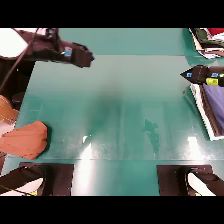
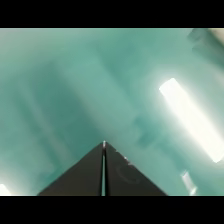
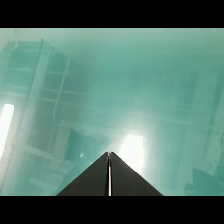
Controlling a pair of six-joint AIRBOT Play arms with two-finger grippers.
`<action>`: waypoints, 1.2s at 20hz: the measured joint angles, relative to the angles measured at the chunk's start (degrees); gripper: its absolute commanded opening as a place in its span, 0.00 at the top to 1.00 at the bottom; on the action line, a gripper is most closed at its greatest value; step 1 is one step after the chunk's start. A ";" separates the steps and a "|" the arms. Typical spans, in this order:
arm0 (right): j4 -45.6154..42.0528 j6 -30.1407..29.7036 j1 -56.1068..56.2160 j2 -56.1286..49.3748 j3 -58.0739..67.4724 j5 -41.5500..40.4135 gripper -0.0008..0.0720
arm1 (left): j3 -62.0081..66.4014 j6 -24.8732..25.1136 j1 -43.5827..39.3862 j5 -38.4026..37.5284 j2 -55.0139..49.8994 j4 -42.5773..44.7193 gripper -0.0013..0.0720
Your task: Fold the shirts.
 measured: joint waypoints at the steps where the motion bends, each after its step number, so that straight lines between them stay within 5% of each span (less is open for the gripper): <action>1: 0.00 0.00 0.00 0.00 0.00 0.13 0.97 | -1.16 -0.02 1.53 -2.86 1.90 1.79 0.95; 6: 0.00 0.00 0.00 0.00 0.00 0.46 0.97 | -14.14 -0.59 10.86 -15.32 15.30 12.52 0.94; 7: 0.00 0.00 0.00 0.00 0.00 0.46 0.97 | -17.42 -0.94 12.74 -17.29 17.86 14.99 0.75; 8: -0.02 0.00 0.00 0.00 0.00 0.46 0.97 | -21.05 -1.18 14.73 -19.56 20.31 17.49 0.35; 9: -0.02 0.00 0.00 0.00 0.00 0.46 0.97 | -24.41 -1.51 16.52 -21.31 22.18 19.37 0.18; 11: 0.00 0.00 0.00 0.00 0.00 0.44 0.97 | -31.85 -2.45 20.04 -23.61 25.00 22.36 0.17; 17: 0.00 0.00 0.00 0.00 0.00 0.44 0.97 | -51.58 -4.63 26.18 -22.21 27.54 25.81 0.18; 20: -0.02 0.00 0.00 0.00 0.00 0.31 0.97 | -56.28 -6.32 26.99 -21.55 27.82 26.49 0.94; 24: -0.02 0.00 0.00 0.00 0.00 0.04 0.97 | -58.25 -7.61 27.36 -20.92 27.93 26.95 0.95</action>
